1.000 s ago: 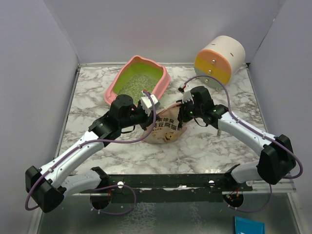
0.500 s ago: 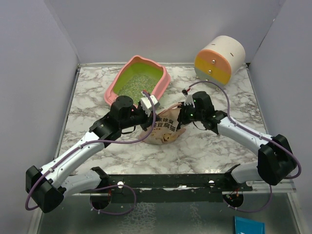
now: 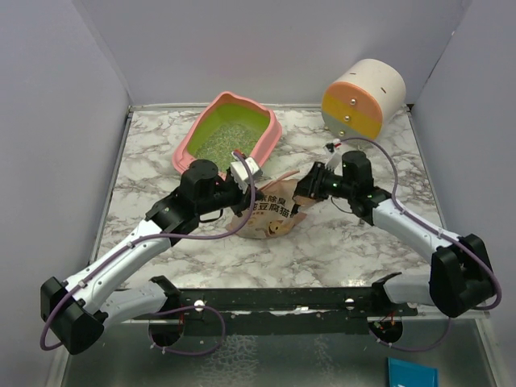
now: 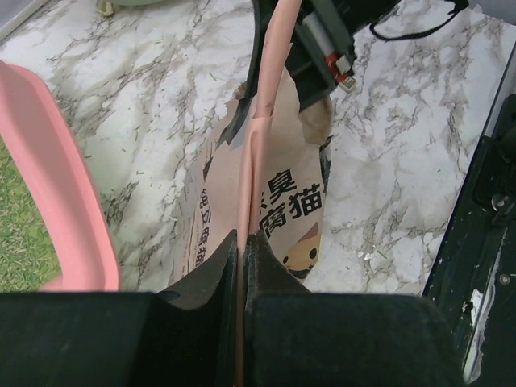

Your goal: Fill the litter box with clean litter

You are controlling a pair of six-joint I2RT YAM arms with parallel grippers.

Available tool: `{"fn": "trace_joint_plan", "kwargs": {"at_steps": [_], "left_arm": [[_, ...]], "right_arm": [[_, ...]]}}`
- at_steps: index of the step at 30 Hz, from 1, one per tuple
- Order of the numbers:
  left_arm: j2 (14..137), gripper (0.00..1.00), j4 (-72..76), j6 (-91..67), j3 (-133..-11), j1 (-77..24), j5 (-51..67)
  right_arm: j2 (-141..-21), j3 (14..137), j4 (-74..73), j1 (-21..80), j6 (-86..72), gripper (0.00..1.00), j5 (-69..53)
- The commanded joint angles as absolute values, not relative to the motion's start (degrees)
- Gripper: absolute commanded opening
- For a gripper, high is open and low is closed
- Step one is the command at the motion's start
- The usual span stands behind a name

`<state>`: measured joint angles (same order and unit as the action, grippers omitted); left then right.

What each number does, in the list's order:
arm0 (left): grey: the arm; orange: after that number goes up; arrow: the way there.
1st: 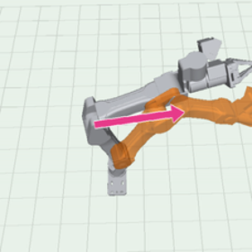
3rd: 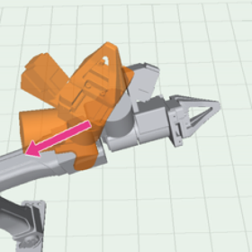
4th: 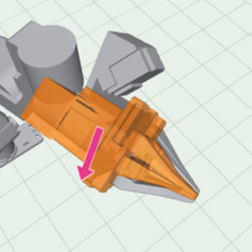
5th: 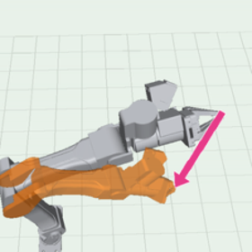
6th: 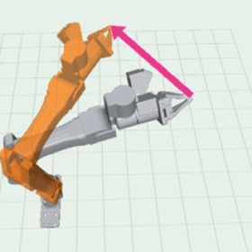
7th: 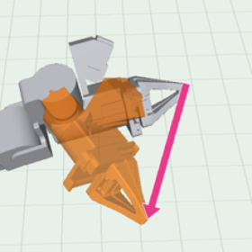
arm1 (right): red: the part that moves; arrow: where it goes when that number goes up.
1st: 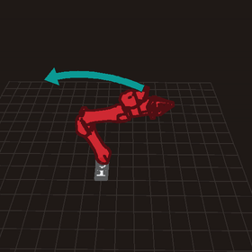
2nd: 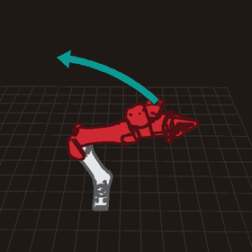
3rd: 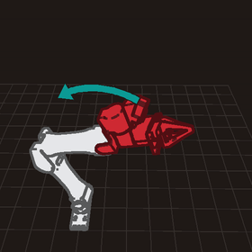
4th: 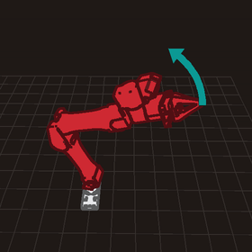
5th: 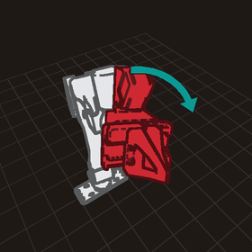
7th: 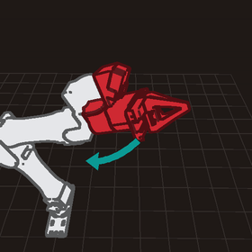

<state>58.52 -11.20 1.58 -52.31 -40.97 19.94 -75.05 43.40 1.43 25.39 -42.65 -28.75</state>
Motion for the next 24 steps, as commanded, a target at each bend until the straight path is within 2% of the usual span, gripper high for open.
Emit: {"fn": "trace_joint_plan", "kwargs": {"at_steps": [1,6,18,24], "left_arm": [[56.2,0.00,-7.5,1.1,-52.3,-40.8,18.7],[55.7,0.00,-7.6,1.1,-52.0,-40.8,18.5],[54.1,0.00,-7.3,1.2,-51.3,-40.8,17.3],[54.2,0.00,-7.4,1.3,-51.4,-40.8,16.7]], "right_arm": [[-71.5,42.5,10.5,19.1,-51.1,0.01,-39.5],[-71.5,41.5,14.0,14.0,-54.0,0.01,-46.5],[-73.5,33.3,37.7,6.2,-74.7,0.01,-57.5],[-69.1,33.0,33.1,4.1,-76.3,0.01,-55.6]]}}
